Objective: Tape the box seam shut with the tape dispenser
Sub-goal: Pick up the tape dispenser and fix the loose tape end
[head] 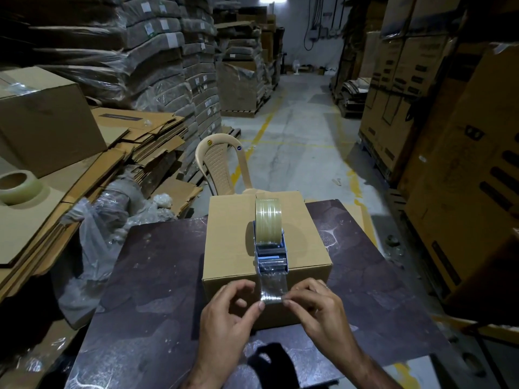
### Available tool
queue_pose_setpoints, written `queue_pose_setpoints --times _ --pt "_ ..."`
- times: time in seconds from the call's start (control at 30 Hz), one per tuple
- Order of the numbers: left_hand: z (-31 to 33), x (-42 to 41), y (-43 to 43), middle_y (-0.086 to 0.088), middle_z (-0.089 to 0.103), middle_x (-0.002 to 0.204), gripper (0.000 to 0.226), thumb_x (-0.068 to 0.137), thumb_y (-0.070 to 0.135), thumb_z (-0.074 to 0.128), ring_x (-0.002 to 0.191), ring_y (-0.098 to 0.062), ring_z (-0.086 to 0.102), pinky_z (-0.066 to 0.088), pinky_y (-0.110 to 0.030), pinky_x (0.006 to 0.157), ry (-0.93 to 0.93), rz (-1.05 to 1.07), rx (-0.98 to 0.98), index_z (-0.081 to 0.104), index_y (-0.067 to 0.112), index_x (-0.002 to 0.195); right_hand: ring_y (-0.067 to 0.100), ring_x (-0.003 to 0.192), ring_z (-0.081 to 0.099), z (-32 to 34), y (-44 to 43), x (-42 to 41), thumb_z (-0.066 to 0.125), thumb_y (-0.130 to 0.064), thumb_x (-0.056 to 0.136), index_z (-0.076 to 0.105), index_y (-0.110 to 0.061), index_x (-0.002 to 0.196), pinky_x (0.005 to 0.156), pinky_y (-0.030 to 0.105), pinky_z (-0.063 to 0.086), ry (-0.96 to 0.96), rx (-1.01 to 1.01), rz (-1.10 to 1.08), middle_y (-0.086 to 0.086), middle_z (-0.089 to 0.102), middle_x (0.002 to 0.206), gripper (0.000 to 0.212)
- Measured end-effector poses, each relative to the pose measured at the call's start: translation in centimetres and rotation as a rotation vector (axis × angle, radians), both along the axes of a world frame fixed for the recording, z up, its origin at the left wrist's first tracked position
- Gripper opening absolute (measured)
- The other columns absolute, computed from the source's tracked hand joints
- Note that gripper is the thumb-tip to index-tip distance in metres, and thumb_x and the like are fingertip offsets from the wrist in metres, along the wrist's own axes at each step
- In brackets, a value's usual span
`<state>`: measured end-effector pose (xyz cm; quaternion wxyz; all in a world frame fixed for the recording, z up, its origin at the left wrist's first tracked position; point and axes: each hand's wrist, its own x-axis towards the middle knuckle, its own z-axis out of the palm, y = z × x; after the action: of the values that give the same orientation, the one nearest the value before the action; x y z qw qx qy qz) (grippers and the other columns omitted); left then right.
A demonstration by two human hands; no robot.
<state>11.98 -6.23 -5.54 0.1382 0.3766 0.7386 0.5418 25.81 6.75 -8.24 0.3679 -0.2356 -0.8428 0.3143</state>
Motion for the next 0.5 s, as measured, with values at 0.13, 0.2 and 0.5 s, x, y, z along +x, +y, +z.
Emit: queue_pose_setpoints --times 0.13,0.2,0.5 --pt "0.1 0.2 0.0 0.015 0.061 0.097 0.027 0.079 0.013 0.076 0.091 -0.003 0.057 0.051 -0.016 0.057 0.022 -0.107 -0.031 0.072 0.034 0.096 0.004 0.083 0.056 0.3 -0.1 -0.1 0.063 -0.038 0.083 0.071 -0.031 0.084 0.069 0.023 0.046 -0.008 0.005 0.006 -0.020 0.060 0.083 0.010" --pt "0.1 0.2 0.2 0.015 0.060 0.094 0.021 0.079 0.015 0.075 0.091 -0.004 0.057 0.052 -0.018 0.057 0.021 -0.092 -0.023 0.074 0.033 0.089 0.005 0.084 0.057 0.5 -0.1 -0.1 0.063 -0.038 0.083 0.071 -0.031 0.083 0.069 0.025 0.047 -0.008 -0.017 0.009 -0.019 0.061 0.083 0.011" --pt "-0.8 0.2 1.4 0.006 0.068 0.082 0.014 0.078 0.014 0.077 0.077 -0.004 0.062 0.047 -0.013 0.067 -0.121 0.017 -0.008 0.072 0.026 0.072 0.009 0.075 0.065 0.8 -0.5 -0.4 0.075 -0.017 0.080 0.074 -0.026 0.074 0.063 0.024 0.050 0.026 -0.241 -0.009 -0.011 0.068 0.077 0.011"
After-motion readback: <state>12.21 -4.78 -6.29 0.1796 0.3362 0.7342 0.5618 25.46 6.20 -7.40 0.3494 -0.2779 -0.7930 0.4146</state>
